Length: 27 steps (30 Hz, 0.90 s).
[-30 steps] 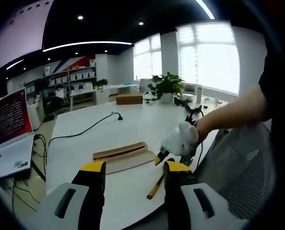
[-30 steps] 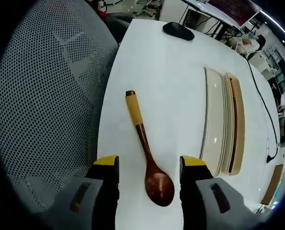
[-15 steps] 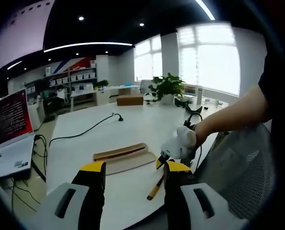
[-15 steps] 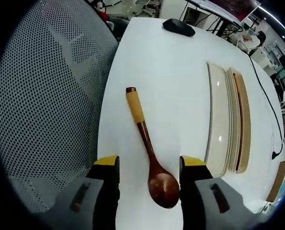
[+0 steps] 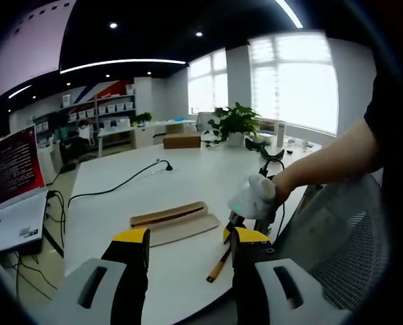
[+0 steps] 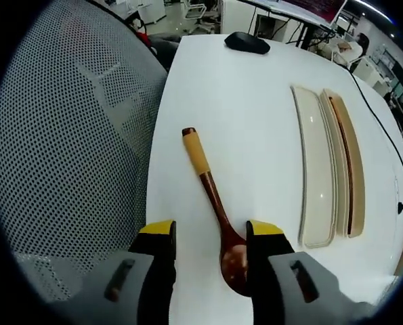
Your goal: Arrange the utensils inside the cutlery case until each visible utensil rests in its matching compartment.
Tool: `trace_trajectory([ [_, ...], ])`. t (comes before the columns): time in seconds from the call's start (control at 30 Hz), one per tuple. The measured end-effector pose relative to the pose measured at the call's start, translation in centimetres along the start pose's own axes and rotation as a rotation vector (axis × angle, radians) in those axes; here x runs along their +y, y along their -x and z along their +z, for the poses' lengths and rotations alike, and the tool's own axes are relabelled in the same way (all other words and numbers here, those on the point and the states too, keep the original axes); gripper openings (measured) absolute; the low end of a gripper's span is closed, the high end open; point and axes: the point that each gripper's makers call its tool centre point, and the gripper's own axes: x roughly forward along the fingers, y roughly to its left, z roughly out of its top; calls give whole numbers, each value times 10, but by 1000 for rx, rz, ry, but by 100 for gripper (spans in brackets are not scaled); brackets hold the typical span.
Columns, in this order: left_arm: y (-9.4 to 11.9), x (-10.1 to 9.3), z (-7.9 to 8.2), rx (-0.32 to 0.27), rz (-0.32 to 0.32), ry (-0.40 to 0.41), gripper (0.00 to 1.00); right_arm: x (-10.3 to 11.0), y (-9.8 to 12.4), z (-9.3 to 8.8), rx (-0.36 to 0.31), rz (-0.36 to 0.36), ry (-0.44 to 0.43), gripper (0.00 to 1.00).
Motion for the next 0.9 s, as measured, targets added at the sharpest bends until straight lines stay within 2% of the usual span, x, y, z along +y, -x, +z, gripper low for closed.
trace_trajectory([
  [0.6, 1, -1, -2, 5, -1, -5, 49, 0, -2, 4, -16, -9, -21, 41],
  [0.9, 1, -1, -2, 2, 1, -4, 49, -4, -4, 9, -44, -35, -77, 36],
])
